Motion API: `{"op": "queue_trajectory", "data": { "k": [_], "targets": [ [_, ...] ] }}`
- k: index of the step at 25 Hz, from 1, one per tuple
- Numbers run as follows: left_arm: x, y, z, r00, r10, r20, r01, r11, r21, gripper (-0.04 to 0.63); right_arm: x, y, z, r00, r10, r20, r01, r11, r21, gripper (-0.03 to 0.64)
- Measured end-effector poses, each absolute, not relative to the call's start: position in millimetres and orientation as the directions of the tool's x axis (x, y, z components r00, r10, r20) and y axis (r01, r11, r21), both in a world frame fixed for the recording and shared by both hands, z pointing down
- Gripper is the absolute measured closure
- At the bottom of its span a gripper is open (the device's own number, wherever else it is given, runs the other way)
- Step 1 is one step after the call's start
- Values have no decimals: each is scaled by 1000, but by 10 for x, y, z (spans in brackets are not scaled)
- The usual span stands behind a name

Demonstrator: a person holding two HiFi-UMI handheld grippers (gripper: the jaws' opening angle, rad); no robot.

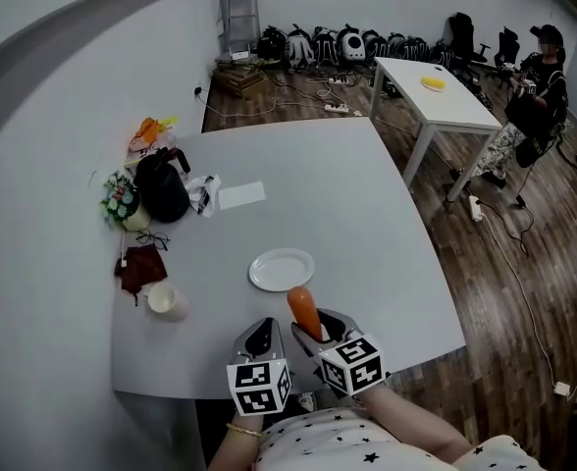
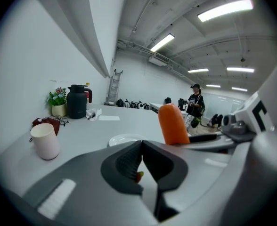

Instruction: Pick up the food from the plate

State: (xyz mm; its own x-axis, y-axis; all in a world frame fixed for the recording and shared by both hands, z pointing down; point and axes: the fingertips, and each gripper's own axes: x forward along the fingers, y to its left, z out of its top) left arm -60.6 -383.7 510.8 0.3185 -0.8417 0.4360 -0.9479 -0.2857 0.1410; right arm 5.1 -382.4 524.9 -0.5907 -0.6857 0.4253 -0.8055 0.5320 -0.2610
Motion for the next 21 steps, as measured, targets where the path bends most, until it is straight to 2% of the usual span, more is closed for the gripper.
{"op": "queue_trajectory", "data": {
  "k": [21],
  "targets": [
    [-686, -3809, 5049, 331, -838, 433, -944, -301, 138, 588, -38, -3821, 5106, -573, -714, 404, -819, 521, -240, 405]
  ]
}}
